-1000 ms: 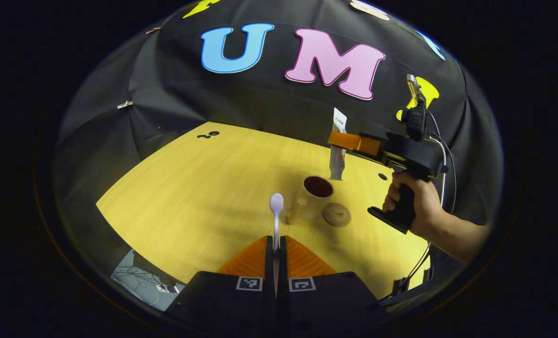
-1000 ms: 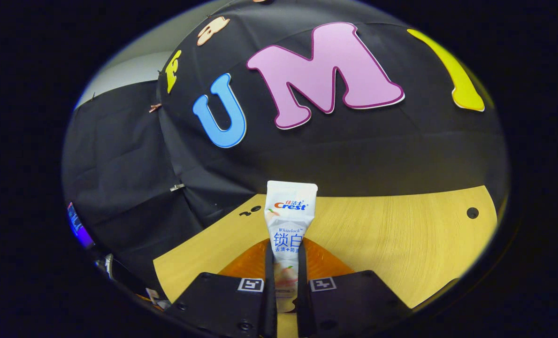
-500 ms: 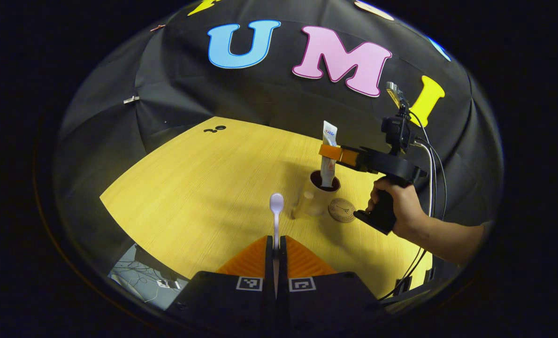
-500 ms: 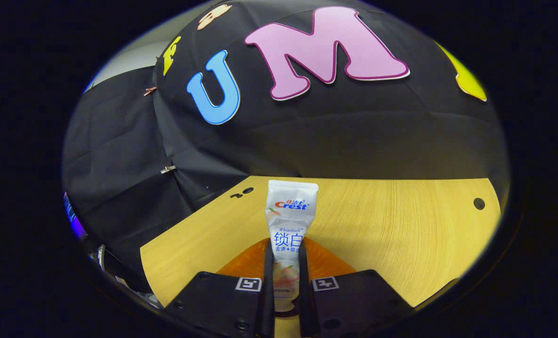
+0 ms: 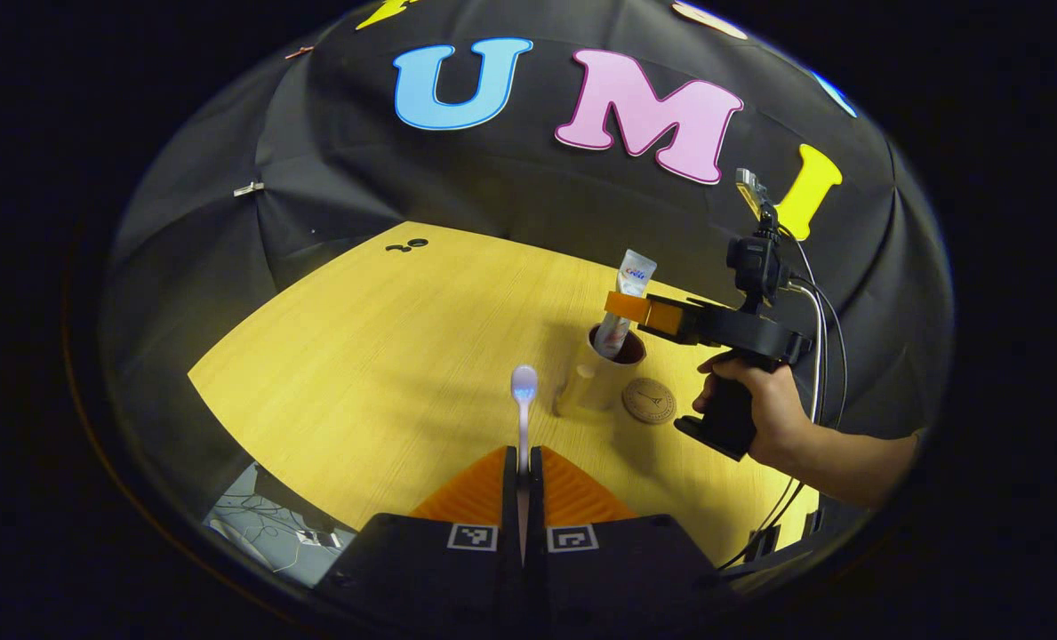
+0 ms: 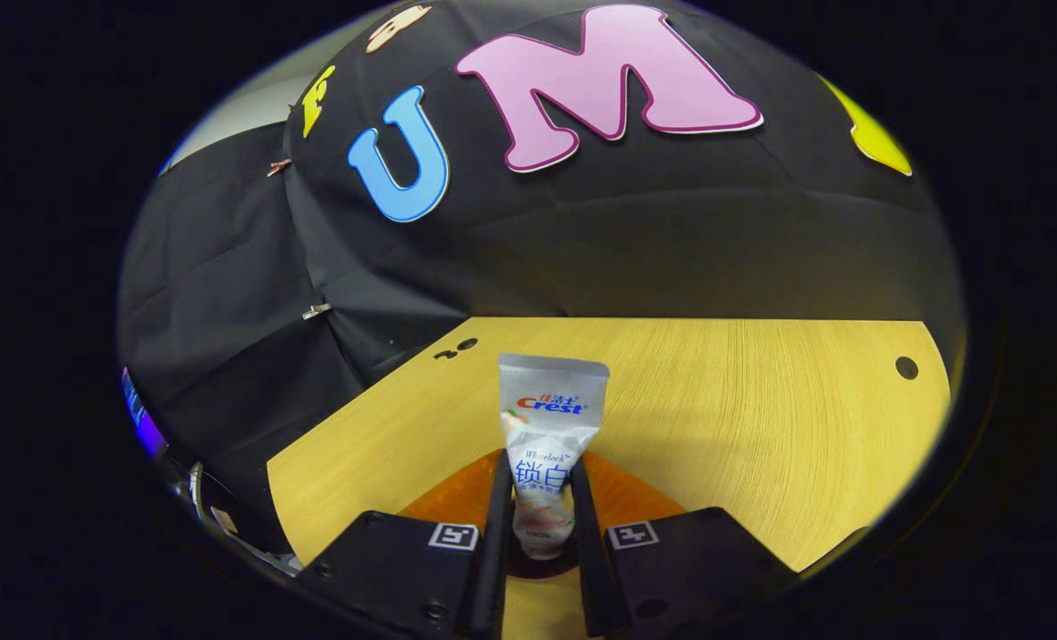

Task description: Put the toothbrush and toothpaste on the desktop into the cup, then pick up the cup and place it on the coaster on the desktop.

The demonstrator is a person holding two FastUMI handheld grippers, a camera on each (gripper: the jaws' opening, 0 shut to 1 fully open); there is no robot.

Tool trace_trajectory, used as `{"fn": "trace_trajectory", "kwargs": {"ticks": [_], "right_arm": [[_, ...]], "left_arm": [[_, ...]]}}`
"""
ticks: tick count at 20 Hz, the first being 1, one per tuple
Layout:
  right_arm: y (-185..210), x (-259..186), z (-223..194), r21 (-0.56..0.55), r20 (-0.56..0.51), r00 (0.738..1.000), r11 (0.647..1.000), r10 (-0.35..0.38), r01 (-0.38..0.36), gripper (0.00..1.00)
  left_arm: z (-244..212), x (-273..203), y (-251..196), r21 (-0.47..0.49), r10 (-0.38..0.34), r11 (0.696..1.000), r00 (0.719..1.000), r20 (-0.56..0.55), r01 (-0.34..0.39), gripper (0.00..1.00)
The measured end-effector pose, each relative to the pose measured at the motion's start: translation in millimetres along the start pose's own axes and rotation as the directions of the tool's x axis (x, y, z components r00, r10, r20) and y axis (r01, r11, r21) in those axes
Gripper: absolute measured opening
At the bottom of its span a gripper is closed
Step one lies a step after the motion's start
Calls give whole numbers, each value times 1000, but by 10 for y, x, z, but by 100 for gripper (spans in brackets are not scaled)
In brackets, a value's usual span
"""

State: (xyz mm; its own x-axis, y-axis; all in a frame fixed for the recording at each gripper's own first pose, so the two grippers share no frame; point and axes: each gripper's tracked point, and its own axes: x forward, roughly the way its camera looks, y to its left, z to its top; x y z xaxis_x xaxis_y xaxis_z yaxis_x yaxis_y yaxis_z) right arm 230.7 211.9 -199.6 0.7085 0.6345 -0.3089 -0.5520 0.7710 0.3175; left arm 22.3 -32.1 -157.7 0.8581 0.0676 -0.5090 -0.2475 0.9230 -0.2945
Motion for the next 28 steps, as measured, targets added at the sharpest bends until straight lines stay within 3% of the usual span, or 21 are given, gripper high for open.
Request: {"fn": "trace_trajectory", "kwargs": {"ticks": [1, 2, 3, 4, 5, 8, 9, 10, 12, 13, 14, 20, 23, 28], "right_arm": [[8, -18, -17, -1, -3, 1000, 1000, 0, 0, 26], [24, -12, -7, 5, -8, 1000, 1000, 5, -4, 26], [39, 3, -35, 10, -15, 1000, 1000, 7, -7, 42], [61, -25, -66, 9, -21, 1000, 1000, 5, -5, 27], [92, -98, -97, 6, -23, 1000, 1000, 5, -4, 45], [163, -152, 2, 18, 2, 1000, 1000, 23, -23, 47], [167, -174, 26, 26, 7, 1000, 999, 26, -26, 35], [161, -216, 47, 32, 7, 1000, 999, 24, -25, 53], [137, -320, 76, 49, 8, 1000, 999, 21, -21, 53], [116, -376, 94, 66, 8, 1000, 998, 16, -17, 37], [102, -453, 103, 89, 5, 1000, 996, 14, -14, 54], [-136, -1008, -32, 235, -63, 996, 969, -65, 78, 54], [-344, -1248, -380, 343, -192, 972, 918, -137, 198, 54], [-504, -1863, -1103, 524, -458, 874, 746, -161, 412, 55]], "left_arm": [[3, -5, -1, 0, -1, 1000, 1000, 0, 1, 6], [-4, -11, -12, 2, -3, 1000, 1000, 0, 3, 6], [-2, -28, -10, 4, -4, 1000, 1000, 1, 4, 6], [-10, -41, -7, 8, -5, 1000, 1000, 1, 5, 6], [-12, -46, -11, 10, -6, 1000, 1000, 1, 6, 6], [-13, -66, -10, 13, -9, 1000, 1000, 3, 9, 6], [3, -75, -13, 12, -11, 1000, 1000, 6, 11, 6], [36, -70, -19, 11, -14, 1000, 1000, 10, 14, 6], [93, -67, -62, 13, -27, 1000, 999, 25, 27, 6], [152, -59, -94, 17, -37, 999, 999, 34, 36, 6], [207, -44, -131, 24, -48, 999, 998, 46, 47, 6], [688, 174, -478, 85, -166, 984, 977, 134, 156, 6], [952, 348, -651, 85, -213, 976, 962, 174, 200, 6], [1367, 676, -805, 79, -248, 969, 934, 258, 236, 6]]}}
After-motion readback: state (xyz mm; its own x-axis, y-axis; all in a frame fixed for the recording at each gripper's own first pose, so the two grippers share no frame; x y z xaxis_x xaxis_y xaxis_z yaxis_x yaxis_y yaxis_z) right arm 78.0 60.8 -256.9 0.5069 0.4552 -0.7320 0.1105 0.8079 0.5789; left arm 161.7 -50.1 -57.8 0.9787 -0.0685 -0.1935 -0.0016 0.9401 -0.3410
